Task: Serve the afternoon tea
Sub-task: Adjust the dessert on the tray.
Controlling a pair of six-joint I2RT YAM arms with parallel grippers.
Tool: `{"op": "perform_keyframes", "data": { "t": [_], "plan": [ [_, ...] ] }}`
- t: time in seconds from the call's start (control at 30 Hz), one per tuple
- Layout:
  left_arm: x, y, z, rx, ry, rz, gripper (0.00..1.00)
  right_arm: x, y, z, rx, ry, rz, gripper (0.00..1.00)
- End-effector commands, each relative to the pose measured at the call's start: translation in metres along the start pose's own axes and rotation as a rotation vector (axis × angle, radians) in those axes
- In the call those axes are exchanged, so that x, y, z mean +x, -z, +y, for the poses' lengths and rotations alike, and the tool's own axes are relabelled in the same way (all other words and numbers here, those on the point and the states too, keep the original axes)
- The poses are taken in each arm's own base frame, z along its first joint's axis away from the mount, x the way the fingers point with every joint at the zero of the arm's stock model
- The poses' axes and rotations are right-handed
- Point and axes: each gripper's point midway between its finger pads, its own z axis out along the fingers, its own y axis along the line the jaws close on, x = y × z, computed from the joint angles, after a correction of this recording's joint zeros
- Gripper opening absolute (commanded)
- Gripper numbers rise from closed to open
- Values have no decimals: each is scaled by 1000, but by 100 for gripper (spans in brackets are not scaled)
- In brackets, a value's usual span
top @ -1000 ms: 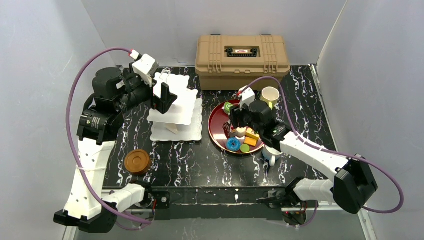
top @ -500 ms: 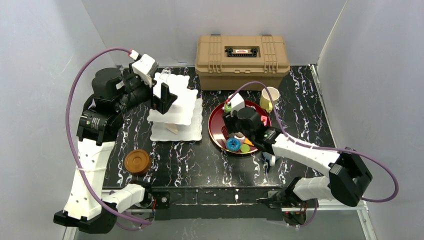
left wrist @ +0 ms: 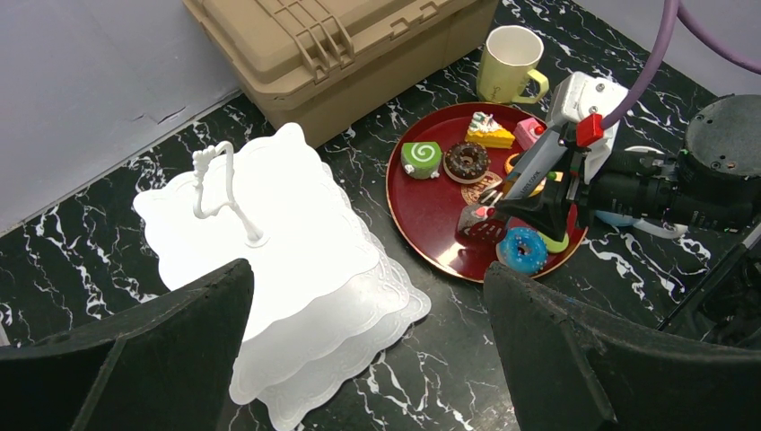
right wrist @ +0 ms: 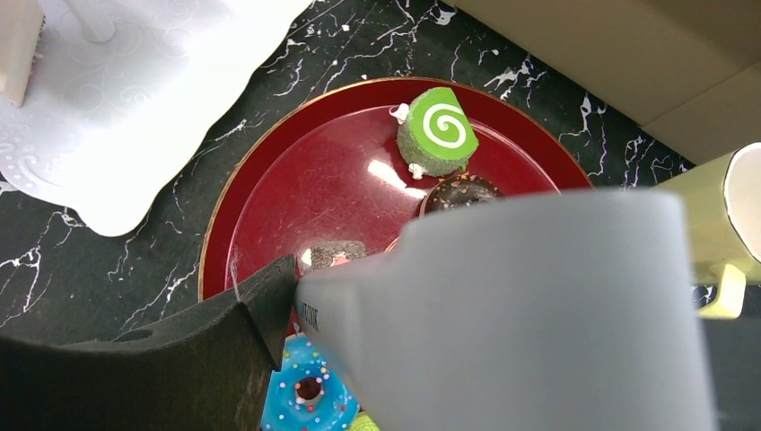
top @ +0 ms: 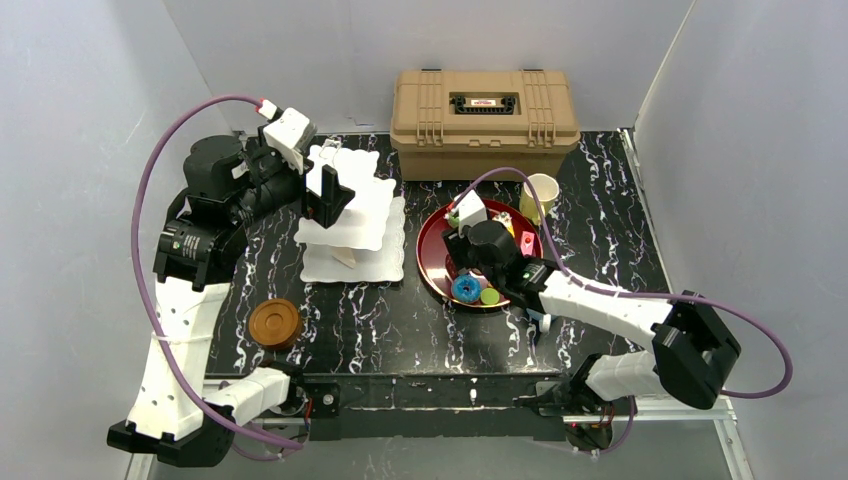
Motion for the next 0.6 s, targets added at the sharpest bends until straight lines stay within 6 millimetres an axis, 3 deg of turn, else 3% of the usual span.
{"op": "perform_keyframes", "data": {
  "t": [0.0,0.2,0.4,0.57],
  "plan": [
    [-8,6,-3,4,-6,-27,98,-24,5,-5,24,-23,-94,1],
    [-5,6,-4,7,-4,-23,98,-26,7,-3,7,-35,-105,2],
    [-6,6,-4,7,-7,-24,98,-27,10,4,-33,-67,-105,30],
    [-5,5,-3,7,-7,-23,98,-23,13,7,-51,-81,-91,43]
  ]
}}
